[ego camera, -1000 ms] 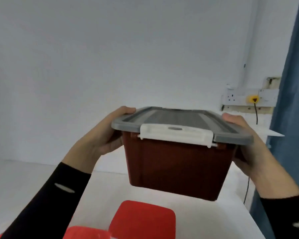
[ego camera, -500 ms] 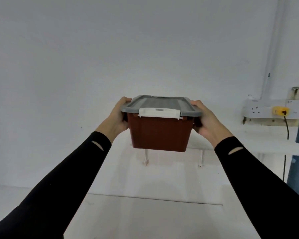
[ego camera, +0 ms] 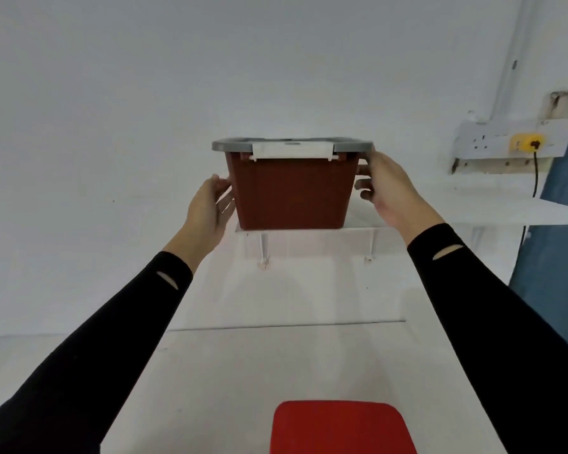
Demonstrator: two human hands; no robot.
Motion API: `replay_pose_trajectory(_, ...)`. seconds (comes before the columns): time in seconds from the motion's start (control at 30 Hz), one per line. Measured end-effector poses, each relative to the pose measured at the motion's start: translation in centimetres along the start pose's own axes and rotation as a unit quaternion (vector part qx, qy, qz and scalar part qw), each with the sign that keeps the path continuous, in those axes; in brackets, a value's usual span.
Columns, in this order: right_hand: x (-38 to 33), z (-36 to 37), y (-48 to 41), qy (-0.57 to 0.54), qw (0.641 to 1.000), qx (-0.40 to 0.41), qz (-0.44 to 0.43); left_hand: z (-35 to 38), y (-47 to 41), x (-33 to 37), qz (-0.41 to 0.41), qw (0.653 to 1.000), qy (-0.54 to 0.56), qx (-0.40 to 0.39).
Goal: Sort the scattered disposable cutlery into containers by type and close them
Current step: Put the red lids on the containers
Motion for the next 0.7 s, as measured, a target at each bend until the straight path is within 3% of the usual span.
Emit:
replay_pose_trajectory(0.07, 1.7, -2.1, 3.4, 0.043, 0.999, 0.011, -0.020, -4.7, 2.6, -4.5, 0.001, 0.992, -0.103, 0.071)
replay_pose_trajectory(0.1, 3.3, -3.1, 5.6, 0.051, 0.999, 0.014, -0.010, -6.8, 4.4, -7.4, -0.023, 0.983, -0.168, 0.063)
replay_pose_trajectory(0.17, 7.7, -5.1, 10.1, 0.086, 0.995, 0.019, 0.043, -9.9, 8.8, -14.1, -0.126, 0.939, -0.318, -0.041)
replay_pose_trajectory(0.23, 13.7, -7.4, 14.3, 0.171, 0.976, 0.005, 0.133, -12.1, 13.8, -20.4, -0.251, 0.829, -0.456, -0.204)
replay_pose_trajectory(0.33, 22.1, -11.7, 21.5, 0.293, 0.900, -0.022, 0.323, -14.3, 19.8, -25.6, -0.359, 0.687, -0.518, -0.363)
replay_pose_trajectory(0.43, 26.3, -13.1, 27.3, 0.276, 0.843, -0.064, 0.457, -15.7, 22.9, -27.9, -0.358, 0.533, -0.645, -0.415)
replay_pose_trajectory(0.47, 26.8, -12.7, 28.6, 0.244, 0.842, -0.073, 0.476, -15.9, 23.3, -28.5, -0.328, 0.506, -0.692, -0.398)
replay_pose_trajectory(0.5, 26.9, -12.1, 29.1, 0.219, 0.848, -0.067, 0.479, -15.5, 23.4, -28.6, -0.288, 0.511, -0.716, -0.379)
replay_pose_trajectory(0.57, 26.5, -11.9, 29.6, 0.208, 0.863, -0.022, 0.460, -14.1, 23.5, -28.6, -0.214, 0.565, -0.708, -0.365)
replay_pose_trajectory(0.7, 22.7, -12.7, 27.6, 0.213, 0.881, 0.023, 0.423, -10.5, 23.5, -26.6, -0.157, 0.706, -0.596, -0.350)
Point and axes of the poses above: each hand's wrist, its own y-axis away from the middle knuckle, its own z-axis out of the palm, x = y × z, the point moved 6 cm from there along -y, towards the middle knuckle, and after that the axes turned 3 degrees about -z, right-handed, at the moved point
